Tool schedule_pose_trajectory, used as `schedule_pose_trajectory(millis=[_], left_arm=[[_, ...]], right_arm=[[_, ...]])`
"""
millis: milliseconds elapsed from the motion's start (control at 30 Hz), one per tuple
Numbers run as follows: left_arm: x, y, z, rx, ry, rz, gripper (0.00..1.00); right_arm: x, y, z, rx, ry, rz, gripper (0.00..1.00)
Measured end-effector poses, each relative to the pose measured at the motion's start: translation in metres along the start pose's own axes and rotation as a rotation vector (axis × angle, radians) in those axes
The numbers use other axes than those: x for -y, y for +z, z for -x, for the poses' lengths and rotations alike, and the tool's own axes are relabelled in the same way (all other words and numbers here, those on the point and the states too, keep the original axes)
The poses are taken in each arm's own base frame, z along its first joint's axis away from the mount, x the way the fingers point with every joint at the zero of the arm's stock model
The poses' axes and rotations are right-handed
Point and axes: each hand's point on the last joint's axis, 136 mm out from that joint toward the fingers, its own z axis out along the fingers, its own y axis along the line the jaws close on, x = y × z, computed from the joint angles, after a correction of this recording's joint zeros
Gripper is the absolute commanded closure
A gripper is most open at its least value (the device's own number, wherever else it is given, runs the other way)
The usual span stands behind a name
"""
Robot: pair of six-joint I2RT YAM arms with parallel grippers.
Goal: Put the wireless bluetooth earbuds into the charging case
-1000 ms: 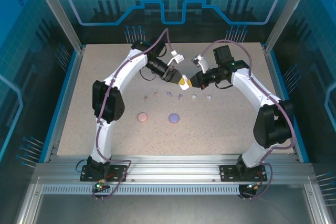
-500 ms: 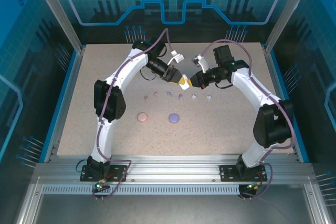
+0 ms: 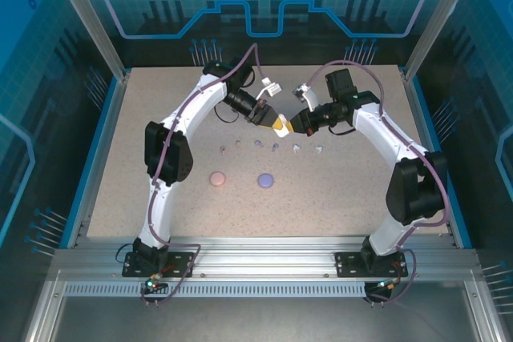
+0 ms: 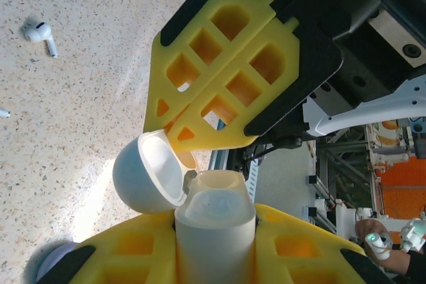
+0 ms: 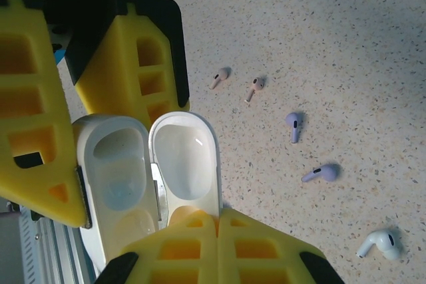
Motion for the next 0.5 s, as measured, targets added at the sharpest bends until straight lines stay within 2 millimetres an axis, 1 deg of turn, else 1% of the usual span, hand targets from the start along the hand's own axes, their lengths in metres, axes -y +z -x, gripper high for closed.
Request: schedule_pose_trajectory(millis=[33, 100, 167, 233, 300, 400, 500], left_arm=[[0.0, 0.0, 0.0, 0.0, 0.001, 0.0, 1.0], [-0.001, 0.0, 0.0, 0.001, 0.001, 0.0, 1.0], [-0.001, 0.0, 0.002, 0.004, 0.009, 0.001, 1.0], [-0.001, 0.001, 0.003, 0.008, 0.016, 0.001, 1.0], [-0.002, 0.002, 0.005, 0.019, 0.024, 0.003, 1.0], [-0.006, 0.004, 0.002, 0.033, 0.014, 0.016, 1.0], [-0.007, 0.002, -0.001, 0.057, 0.017, 0.054, 1.0]], right_arm=[[0.0, 0.0, 0.0, 0.0, 0.0, -0.001, 1.0], [0.001, 0.0, 0.0, 0.0, 0.004, -0.008, 0.91], [0.002, -0.001, 0.002, 0.002, 0.019, -0.016, 0.74], [0.004, -0.003, 0.005, 0.007, 0.03, -0.034, 0.69], [0.007, -0.009, 0.007, 0.018, 0.048, -0.057, 0.61], [0.007, -0.032, 0.016, 0.073, 0.073, -0.088, 0.55], [0.001, -0.067, 0.024, 0.158, 0.083, -0.131, 0.49]])
